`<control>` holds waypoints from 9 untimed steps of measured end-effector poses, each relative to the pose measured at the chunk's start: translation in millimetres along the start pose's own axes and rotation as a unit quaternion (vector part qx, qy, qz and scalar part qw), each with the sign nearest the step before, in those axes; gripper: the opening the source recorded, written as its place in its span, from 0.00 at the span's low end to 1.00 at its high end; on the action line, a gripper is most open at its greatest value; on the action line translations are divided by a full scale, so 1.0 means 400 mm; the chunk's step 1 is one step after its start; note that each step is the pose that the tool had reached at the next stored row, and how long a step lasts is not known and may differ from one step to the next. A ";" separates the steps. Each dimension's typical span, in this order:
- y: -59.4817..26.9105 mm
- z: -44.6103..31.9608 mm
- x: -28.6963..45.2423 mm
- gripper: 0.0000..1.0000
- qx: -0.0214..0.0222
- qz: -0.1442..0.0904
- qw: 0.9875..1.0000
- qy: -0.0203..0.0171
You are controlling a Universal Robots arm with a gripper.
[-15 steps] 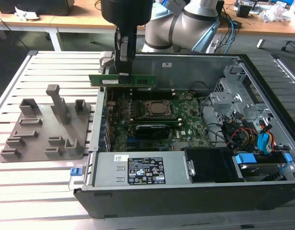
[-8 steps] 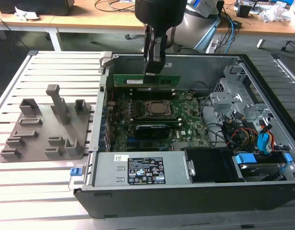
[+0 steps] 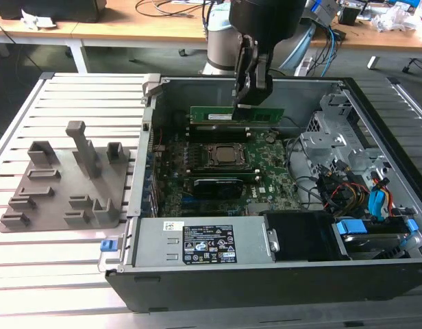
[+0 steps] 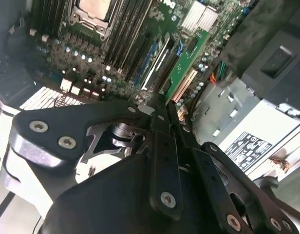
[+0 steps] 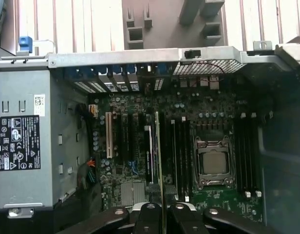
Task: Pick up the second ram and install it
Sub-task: 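Pick up the second ram and move it above second insertion slot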
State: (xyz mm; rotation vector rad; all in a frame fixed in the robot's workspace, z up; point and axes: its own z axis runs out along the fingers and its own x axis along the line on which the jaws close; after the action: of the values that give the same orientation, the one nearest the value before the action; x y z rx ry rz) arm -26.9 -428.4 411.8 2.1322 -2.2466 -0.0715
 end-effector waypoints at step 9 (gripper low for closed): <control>-0.068 -0.004 -0.004 0.14 -0.002 0.000 1.000 0.000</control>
State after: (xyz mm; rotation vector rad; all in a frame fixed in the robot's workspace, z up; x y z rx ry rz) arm 0.3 -428.1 411.7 2.1307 -2.2449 -0.0748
